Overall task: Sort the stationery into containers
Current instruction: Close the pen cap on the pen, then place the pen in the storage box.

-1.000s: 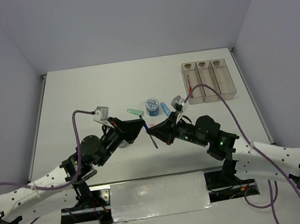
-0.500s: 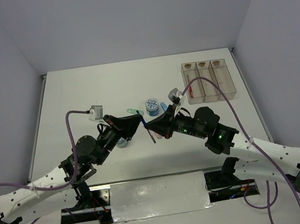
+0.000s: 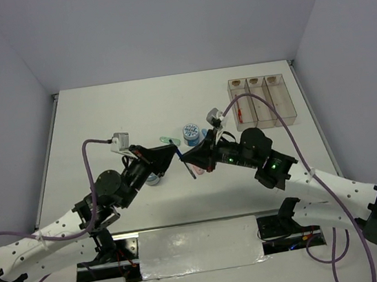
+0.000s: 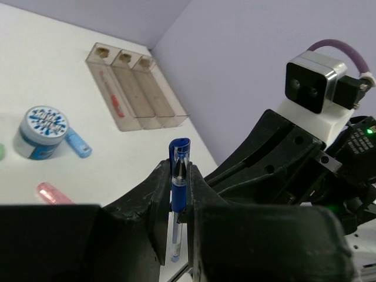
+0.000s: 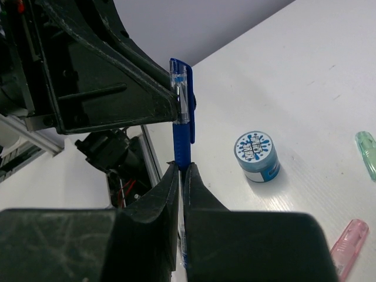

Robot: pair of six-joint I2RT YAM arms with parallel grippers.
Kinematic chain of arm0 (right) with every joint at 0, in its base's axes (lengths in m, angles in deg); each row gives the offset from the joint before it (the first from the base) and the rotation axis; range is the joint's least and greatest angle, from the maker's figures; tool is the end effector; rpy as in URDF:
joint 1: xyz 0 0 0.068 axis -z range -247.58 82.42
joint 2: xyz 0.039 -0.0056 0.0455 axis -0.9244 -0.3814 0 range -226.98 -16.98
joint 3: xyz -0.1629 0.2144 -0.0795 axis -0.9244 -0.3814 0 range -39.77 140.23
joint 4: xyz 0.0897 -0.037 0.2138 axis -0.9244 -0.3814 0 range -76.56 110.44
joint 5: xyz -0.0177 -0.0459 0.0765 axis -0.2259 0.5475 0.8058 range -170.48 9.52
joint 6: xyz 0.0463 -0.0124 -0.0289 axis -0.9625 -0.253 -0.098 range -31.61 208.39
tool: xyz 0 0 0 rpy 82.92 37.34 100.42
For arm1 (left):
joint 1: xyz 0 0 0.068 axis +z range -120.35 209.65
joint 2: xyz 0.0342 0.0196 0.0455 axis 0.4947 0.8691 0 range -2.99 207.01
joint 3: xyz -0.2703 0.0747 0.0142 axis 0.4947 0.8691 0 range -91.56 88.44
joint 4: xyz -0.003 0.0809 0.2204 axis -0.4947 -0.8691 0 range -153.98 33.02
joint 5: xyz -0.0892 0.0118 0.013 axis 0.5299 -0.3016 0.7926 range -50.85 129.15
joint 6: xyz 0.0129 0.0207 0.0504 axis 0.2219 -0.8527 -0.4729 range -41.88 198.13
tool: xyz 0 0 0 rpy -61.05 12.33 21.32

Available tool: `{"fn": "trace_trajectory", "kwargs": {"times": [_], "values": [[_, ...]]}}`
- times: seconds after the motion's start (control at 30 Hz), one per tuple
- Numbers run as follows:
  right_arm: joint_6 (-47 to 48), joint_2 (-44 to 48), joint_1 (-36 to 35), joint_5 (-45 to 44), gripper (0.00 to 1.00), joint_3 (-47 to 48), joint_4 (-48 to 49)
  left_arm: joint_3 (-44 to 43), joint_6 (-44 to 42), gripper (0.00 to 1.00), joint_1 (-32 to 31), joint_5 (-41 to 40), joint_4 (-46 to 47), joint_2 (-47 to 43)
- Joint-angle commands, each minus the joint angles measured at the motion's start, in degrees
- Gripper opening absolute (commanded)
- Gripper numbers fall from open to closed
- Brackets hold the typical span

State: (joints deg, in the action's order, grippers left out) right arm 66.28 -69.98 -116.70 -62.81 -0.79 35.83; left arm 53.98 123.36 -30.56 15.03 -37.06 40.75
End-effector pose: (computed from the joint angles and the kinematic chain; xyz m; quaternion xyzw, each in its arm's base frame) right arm 0.1164 0.1525 0.3393 -0.2681 0.6455 0.4990 0.5123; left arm 0.0902 -0.1257 0.3462 -0.0781 0.6401 -0.5181 0.5619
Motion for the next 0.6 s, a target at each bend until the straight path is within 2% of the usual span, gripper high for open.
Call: {"fn": "trace_trajectory", "kwargs": {"times": [0.0, 0.03, 0.07, 0.1, 0.13, 0.3, 0.37, 0.4, 0.47, 0.57], "values": [[1.11, -0.71, 1.49, -3.87, 0.0, 2.34, 13.69, -3.67, -0.23, 0.09, -2.02, 1.73, -16.74, -0.33], [0.93, -1.06, 1.49, -3.79, 0.0, 0.33, 14.13, -5.08, -0.23, 0.2, -1.93, -0.29, -18.76, -0.68], [0.23, -1.67, 1.49, -3.87, 0.0, -0.56, 14.92, -7.96, -0.23, 0.5, -2.02, -4.14, -22.17, -1.46], [-0.3, -2.11, 1.49, -4.05, 0.0, -1.36, 15.27, -9.39, -0.06, 0.69, -2.02, -5.83, -23.34, -1.82], [-0.74, -2.99, 1.49, -4.14, 0.0, -2.76, 16.15, -12.18, -0.14, 0.99, -1.93, -7.59, -24.22, -2.52], [-2.85, -7.46, 2.19, -8.17, 0.0, -4.53, 15.81, -21.24, -2.25, 0.99, -2.02, -16.2, -28.35, -3.32], [-2.94, -8.35, 5.16, -10.1, 0.0, -4.44, 14.58, -23.71, -1.99, 0.99, -1.93, -19.11, -30.89, -3.14], [-2.85, -8.62, 6.66, -11.33, 0.0, -3.83, 13.53, -25.99, -1.47, 0.99, -1.93, -22.95, -35.17, -2.79], [-0.4, -8.97, 10.43, -13.79, 0.0, -1.29, 5.99, -27.94, -1.99, 0.99, -1.93, -26.49, -40.11, -2.0], [6.01, -13.51, 22.7, -20.56, 0.0, 10.44, -6.93, -31.1, -3.13, 0.99, -1.93, -30.54, -56.42, 1.59]]}}
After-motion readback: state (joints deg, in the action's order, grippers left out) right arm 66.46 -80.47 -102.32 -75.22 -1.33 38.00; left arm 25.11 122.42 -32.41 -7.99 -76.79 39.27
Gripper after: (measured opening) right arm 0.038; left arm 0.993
